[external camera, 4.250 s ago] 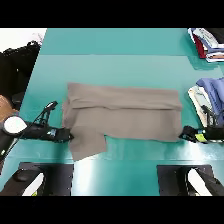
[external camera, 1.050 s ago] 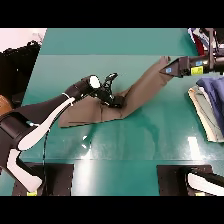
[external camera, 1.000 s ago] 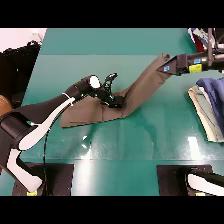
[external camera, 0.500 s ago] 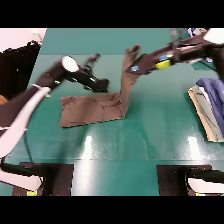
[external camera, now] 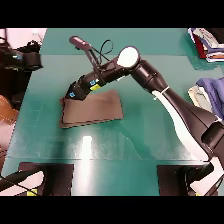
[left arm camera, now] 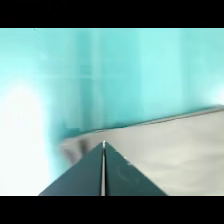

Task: Fold the shirts.

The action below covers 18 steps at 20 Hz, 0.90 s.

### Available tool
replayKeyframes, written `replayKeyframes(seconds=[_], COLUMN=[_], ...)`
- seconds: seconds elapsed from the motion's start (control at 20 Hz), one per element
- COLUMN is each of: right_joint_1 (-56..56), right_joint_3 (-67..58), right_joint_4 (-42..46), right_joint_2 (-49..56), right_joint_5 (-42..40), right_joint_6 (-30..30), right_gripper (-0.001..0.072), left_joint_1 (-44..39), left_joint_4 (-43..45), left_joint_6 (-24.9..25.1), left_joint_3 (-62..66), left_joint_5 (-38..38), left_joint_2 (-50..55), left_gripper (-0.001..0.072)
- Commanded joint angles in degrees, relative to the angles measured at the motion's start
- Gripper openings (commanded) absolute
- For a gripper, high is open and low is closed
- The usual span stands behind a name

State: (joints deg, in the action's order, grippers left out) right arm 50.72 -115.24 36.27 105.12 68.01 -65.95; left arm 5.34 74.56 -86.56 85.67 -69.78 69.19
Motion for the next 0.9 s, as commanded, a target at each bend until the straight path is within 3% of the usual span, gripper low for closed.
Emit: replayKeyframes(seconds=[0.0, 0.1, 0.2, 0.4, 0.45, 0.5, 0.55, 0.7, 0.85], right_joint_1=[-1.64, -6.29, -11.98, -23.37, -25.35, -26.75, -27.85, -27.78, -23.87], right_joint_3=[3.04, 8.83, 16.31, 32.63, 36.20, 38.66, 40.70, 43.93, 40.81], right_joint_4=[6.19, 12.41, 13.29, 13.18, 12.61, 11.56, 9.49, 1.07, -5.05], right_joint_2=[-0.52, -3.69, -7.19, -13.07, -13.57, -13.35, -12.46, -8.11, -1.99], right_joint_5=[4.04, 8.79, 9.40, 3.17, 1.38, 0.55, -0.02, -2.51, -2.56], right_joint_6=[-2.25, -5.44, -5.70, -10.45, -10.62, -10.60, -10.60, -9.86, -7.76], right_gripper=[0.0492, 0.0473, 0.0473, 0.0472, 0.0507, 0.0634, 0.0656, 0.0653, 0.0596], left_joint_1=[3.52, 3.52, 3.52, 3.52, 3.52, 3.52, 3.52, 3.52, 3.52], left_joint_4=[1.38, -0.31, -1.27, -1.73, -1.81, -1.95, -2.32, -3.74, -3.91], left_joint_6=[0.00, 0.00, 0.00, -0.02, -0.02, -0.02, -0.02, -0.02, 0.02], left_joint_3=[-0.26, -0.70, -0.98, -1.09, -1.09, -1.09, -1.09, -1.09, -1.09], left_joint_5=[-2.73, -2.62, -2.67, -2.60, -2.32, -1.92, -1.53, -0.90, -0.57], left_joint_2=[-2.29, -2.27, -2.23, -2.23, -2.23, -2.23, -2.23, -2.23, -2.23], left_gripper=[0.0026, 0.0025, 0.0025, 0.0025, 0.0025, 0.0025, 0.0026, 0.0025, 0.0025])
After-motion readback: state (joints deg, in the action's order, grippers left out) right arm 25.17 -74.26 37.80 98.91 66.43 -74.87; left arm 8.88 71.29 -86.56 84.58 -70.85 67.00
